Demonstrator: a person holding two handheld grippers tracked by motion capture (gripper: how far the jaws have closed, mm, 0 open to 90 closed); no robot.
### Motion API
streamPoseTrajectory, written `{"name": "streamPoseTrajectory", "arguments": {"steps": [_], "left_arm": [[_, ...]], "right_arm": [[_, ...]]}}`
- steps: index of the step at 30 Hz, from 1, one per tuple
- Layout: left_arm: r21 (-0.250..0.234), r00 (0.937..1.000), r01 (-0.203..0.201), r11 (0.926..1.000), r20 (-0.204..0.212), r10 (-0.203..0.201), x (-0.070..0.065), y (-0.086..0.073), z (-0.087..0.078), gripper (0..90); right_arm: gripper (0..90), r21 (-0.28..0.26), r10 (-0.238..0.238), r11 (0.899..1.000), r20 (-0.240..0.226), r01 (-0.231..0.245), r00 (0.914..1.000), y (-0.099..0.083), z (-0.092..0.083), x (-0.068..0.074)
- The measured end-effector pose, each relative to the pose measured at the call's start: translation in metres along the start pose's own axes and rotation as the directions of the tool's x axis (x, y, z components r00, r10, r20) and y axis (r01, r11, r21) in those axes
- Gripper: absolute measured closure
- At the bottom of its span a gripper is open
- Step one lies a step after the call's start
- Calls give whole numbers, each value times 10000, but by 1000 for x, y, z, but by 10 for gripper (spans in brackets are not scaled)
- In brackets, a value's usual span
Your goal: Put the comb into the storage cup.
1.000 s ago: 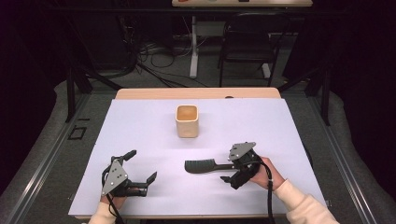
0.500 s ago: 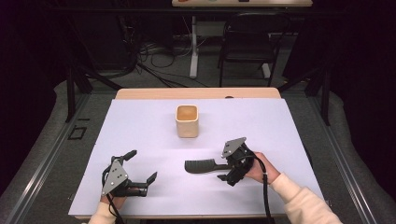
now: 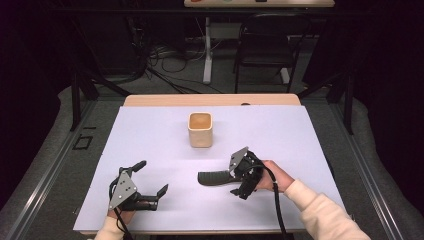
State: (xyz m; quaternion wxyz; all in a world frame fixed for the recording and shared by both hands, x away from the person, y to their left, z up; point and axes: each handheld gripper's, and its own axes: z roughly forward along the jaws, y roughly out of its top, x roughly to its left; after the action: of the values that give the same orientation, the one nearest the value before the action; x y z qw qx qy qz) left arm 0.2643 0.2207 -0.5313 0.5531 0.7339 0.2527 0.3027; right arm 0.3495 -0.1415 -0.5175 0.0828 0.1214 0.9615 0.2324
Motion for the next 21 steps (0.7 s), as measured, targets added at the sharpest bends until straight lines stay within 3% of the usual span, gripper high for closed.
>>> {"name": "streamPoseTrajectory", "arguments": {"steps": [3,6,10,11,17,21], "left_arm": [[33,10000,-13,10000,11,13,0,0,0,0],[31,10000,-24,10000,-6,24,0,0,0,0],[23,10000,-25,10000,-14,25,0,0,0,0],[60,10000,-65,10000,-8,65,0,0,0,0],[53,10000,-49,10000,-5,49,0,0,0,0],[51,10000,-23,10000,5,23,0,0,0,0]], "right_arm": [[100,256,-264,9993,-209,269,9994,2,2,1],[175,609,-490,9969,-88,495,9988,4,4,1],[351,1159,-831,9899,74,817,9965,6,7,0],[351,1159,-831,9899,74,817,9965,6,7,0],[519,1995,-1425,9690,-299,1456,9893,13,13,-6],[589,2204,-1525,9628,-340,1563,9877,18,13,-7]]}}
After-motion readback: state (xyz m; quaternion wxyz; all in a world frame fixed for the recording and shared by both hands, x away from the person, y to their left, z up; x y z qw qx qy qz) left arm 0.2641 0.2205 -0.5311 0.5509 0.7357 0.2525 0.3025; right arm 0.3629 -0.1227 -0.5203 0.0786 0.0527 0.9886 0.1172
